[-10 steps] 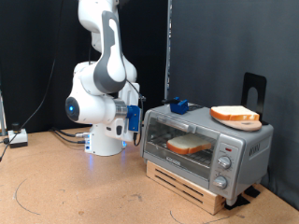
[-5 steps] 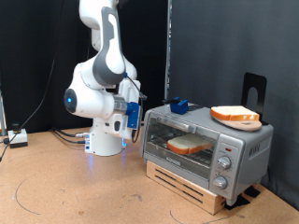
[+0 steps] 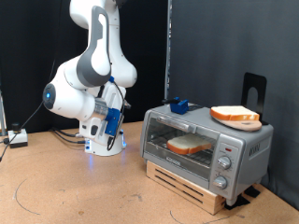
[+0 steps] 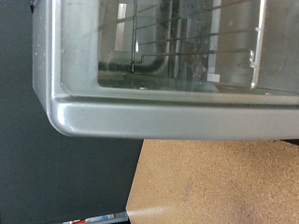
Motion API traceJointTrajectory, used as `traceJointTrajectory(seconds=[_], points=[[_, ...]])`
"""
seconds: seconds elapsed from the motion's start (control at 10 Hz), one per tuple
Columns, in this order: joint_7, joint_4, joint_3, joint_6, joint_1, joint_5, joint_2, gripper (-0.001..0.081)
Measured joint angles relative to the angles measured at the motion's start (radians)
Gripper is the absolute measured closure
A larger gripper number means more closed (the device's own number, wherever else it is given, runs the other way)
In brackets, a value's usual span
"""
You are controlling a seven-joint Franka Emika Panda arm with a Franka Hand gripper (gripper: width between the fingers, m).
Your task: Make a piece of toast with the oven
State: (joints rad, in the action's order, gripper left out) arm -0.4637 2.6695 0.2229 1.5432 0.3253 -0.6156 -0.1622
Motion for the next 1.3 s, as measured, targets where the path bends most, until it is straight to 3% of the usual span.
traceJointTrajectory(seconds=[0.2, 0.4, 0.7, 0.9, 1.1, 1.3], points=[[-0.057, -0.019, 0.001, -0.005, -0.001, -0.03, 0.026, -0.0003], [-0.084, -0.074, -0.011, 0.005, -0.008, -0.089, 0.096, -0.0003], [-0.071, -0.17, -0.045, 0.004, -0.021, -0.144, 0.208, -0.0003], [-0.024, -0.203, -0.065, 0.057, -0.029, -0.217, 0.257, -0.0003], [-0.055, -0.215, -0.066, 0.018, -0.028, -0.232, 0.265, -0.0003], [-0.064, -0.275, -0.086, 0.001, -0.031, -0.292, 0.317, -0.0003]])
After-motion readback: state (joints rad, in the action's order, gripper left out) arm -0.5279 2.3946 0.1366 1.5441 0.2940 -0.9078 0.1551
